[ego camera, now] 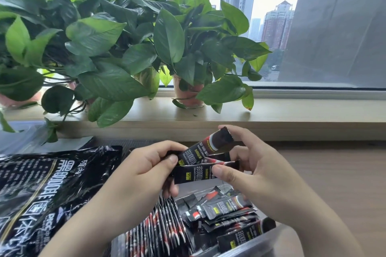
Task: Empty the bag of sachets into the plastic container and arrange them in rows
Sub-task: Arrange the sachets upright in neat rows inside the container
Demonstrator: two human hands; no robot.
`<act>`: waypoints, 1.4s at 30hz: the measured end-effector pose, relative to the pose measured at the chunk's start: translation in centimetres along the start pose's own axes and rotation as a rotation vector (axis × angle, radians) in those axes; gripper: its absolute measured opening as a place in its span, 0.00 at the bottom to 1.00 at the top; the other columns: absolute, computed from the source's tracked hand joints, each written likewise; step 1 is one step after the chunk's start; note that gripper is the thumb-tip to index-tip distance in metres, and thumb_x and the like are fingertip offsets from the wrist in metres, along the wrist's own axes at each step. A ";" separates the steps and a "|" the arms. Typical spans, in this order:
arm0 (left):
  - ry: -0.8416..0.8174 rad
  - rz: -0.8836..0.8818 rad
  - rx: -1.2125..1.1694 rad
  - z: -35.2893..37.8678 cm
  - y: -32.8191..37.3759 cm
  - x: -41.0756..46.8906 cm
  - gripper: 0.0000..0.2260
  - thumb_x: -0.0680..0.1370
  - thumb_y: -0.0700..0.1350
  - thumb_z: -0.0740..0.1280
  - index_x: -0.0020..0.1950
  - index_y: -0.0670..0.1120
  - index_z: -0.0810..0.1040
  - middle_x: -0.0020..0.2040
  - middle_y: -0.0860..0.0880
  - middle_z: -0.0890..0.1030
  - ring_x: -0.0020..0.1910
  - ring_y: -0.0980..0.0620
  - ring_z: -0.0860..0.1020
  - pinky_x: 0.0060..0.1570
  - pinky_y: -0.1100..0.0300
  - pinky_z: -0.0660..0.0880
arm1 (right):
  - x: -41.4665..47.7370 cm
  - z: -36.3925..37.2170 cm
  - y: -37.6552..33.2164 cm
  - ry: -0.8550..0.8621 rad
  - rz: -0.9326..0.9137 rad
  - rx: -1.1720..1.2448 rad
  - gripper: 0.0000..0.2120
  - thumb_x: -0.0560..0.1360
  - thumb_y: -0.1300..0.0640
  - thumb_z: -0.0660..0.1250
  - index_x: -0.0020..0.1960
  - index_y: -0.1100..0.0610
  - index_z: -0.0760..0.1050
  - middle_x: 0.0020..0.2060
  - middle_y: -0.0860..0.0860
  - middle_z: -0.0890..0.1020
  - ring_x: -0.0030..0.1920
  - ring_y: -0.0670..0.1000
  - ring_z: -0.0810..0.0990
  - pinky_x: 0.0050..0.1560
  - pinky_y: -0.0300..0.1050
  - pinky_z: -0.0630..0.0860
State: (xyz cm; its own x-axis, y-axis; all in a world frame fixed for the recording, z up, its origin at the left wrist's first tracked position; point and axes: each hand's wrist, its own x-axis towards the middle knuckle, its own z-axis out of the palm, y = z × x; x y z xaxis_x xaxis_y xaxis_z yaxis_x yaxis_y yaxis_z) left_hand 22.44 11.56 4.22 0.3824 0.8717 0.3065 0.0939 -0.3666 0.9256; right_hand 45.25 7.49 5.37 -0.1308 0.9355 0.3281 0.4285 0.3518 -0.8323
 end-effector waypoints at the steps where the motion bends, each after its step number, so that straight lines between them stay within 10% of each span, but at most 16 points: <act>1: -0.002 -0.005 0.006 0.0 0.0 0.0 0.12 0.77 0.47 0.61 0.53 0.54 0.84 0.31 0.44 0.79 0.30 0.50 0.76 0.34 0.57 0.73 | 0.1 -0.1 0.0 -0.006 -0.011 -0.005 0.32 0.73 0.50 0.75 0.69 0.29 0.65 0.39 0.51 0.80 0.31 0.46 0.74 0.33 0.45 0.72; 12: 0.086 -0.055 -0.092 -0.5 0.7 0.2 0.21 0.84 0.34 0.57 0.46 0.52 0.86 0.29 0.38 0.80 0.27 0.44 0.76 0.26 0.59 0.74 | 0.5 1.1 0.1 0.084 -0.190 0.052 0.42 0.72 0.62 0.77 0.71 0.28 0.64 0.45 0.46 0.80 0.30 0.46 0.80 0.29 0.41 0.81; 16: 0.105 -0.051 -0.103 -0.3 0.9 0.3 0.20 0.84 0.34 0.56 0.47 0.50 0.86 0.34 0.31 0.80 0.27 0.43 0.76 0.26 0.59 0.73 | 0.6 1.2 0.4 0.120 -0.226 -0.106 0.27 0.74 0.56 0.75 0.69 0.38 0.73 0.47 0.42 0.81 0.38 0.47 0.82 0.38 0.47 0.82; 24: 0.155 -0.107 -0.308 1.7 1.7 0.3 0.14 0.75 0.55 0.64 0.44 0.47 0.83 0.35 0.42 0.83 0.25 0.45 0.78 0.22 0.61 0.74 | 0.8 2.0 0.0 0.196 -0.260 -0.295 0.15 0.73 0.49 0.74 0.60 0.44 0.80 0.41 0.41 0.78 0.39 0.44 0.77 0.38 0.30 0.69; 32: 0.243 -0.028 -0.175 1.4 1.4 0.3 0.13 0.82 0.45 0.62 0.40 0.47 0.81 0.32 0.49 0.81 0.29 0.51 0.78 0.26 0.62 0.74 | 0.6 3.5 -0.9 0.161 -0.177 -0.151 0.02 0.79 0.47 0.63 0.52 0.43 0.72 0.40 0.37 0.76 0.41 0.43 0.76 0.41 0.41 0.75; 37: 0.217 0.090 -0.034 1.5 1.5 0.0 0.10 0.80 0.53 0.63 0.43 0.51 0.78 0.31 0.49 0.79 0.29 0.50 0.76 0.31 0.57 0.74 | 0.9 4.9 -2.2 0.173 0.042 0.159 0.18 0.74 0.29 0.59 0.47 0.44 0.71 0.31 0.43 0.75 0.34 0.48 0.74 0.38 0.53 0.74; 42: 0.135 -0.036 -0.260 1.9 2.3 -0.3 0.12 0.79 0.60 0.64 0.50 0.53 0.76 0.37 0.49 0.83 0.25 0.46 0.77 0.23 0.59 0.73 | 1.0 5.1 -2.8 0.355 0.012 0.122 0.13 0.77 0.44 0.62 0.40 0.52 0.75 0.24 0.46 0.74 0.25 0.44 0.70 0.29 0.47 0.71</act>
State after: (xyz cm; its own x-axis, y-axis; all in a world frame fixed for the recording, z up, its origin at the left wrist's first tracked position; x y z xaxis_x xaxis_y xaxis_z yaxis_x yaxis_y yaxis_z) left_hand 24.24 9.82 5.79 0.2560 0.9244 0.2828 -0.1404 -0.2539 0.9570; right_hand 39.39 7.63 5.76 0.2008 0.8778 0.4348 0.3156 0.3622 -0.8770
